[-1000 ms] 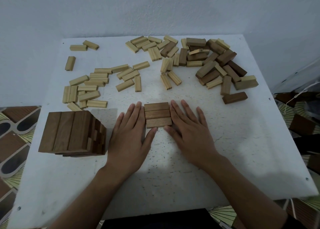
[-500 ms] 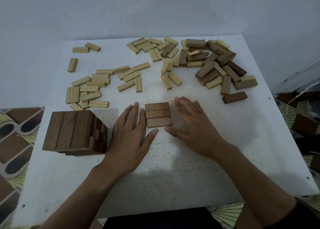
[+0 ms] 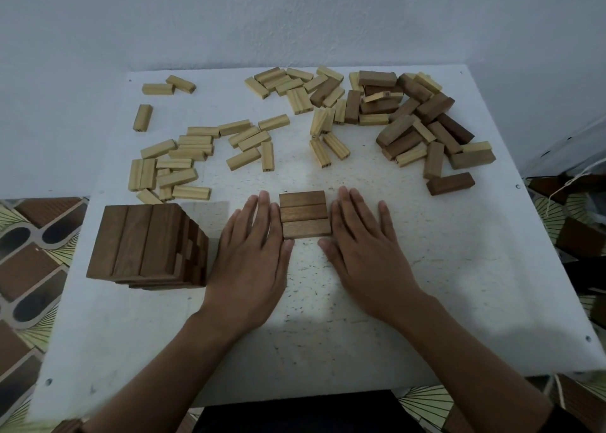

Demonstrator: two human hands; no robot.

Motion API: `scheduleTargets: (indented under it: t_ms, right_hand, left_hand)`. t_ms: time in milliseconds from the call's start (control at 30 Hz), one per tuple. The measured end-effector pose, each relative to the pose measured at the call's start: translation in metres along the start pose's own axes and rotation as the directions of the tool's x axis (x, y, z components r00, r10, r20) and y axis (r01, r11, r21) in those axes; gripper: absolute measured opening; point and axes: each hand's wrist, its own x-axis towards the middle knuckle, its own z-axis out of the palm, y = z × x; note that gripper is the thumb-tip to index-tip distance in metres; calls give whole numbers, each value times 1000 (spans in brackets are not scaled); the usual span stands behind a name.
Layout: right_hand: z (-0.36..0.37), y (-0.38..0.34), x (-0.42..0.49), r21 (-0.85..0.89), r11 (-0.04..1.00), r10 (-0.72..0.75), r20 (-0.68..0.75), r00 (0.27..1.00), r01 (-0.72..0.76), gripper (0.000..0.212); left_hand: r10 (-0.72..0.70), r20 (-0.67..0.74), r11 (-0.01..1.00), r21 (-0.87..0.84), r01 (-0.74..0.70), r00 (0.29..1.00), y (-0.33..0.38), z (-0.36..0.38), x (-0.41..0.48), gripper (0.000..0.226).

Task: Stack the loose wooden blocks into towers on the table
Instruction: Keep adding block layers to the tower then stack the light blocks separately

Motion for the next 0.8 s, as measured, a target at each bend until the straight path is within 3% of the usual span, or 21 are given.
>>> scheduleTargets:
  t_ms: [167,533,633,733,800]
  right_hand:
    - [1,-4,-1,-25,1000,7,-47,999,-8,64]
    - [0,-3,0,-12,1000,10,4,1000,-10,65]
    - [-5,-1,0,123,992,19,0,1000,-19,73]
    - [-18,4,4,349,934,98,-46,994,-76,88]
    - [-30,11,12,397,916,90,-72,993,-54,91]
  left_hand:
    - [6,-12,1000,-9,-6,1000,0,0,-1,65]
    - [-10,2,1000,-13,10,1000,0,0,0,65]
    - [-14,-9,996,-93,13,1000,-1,-3,1,67]
    - [-46,-15,957,-287,39,999,-2,-13,3,75]
    - [-56,-9,934,-353,49,998,-2,-19,7,85]
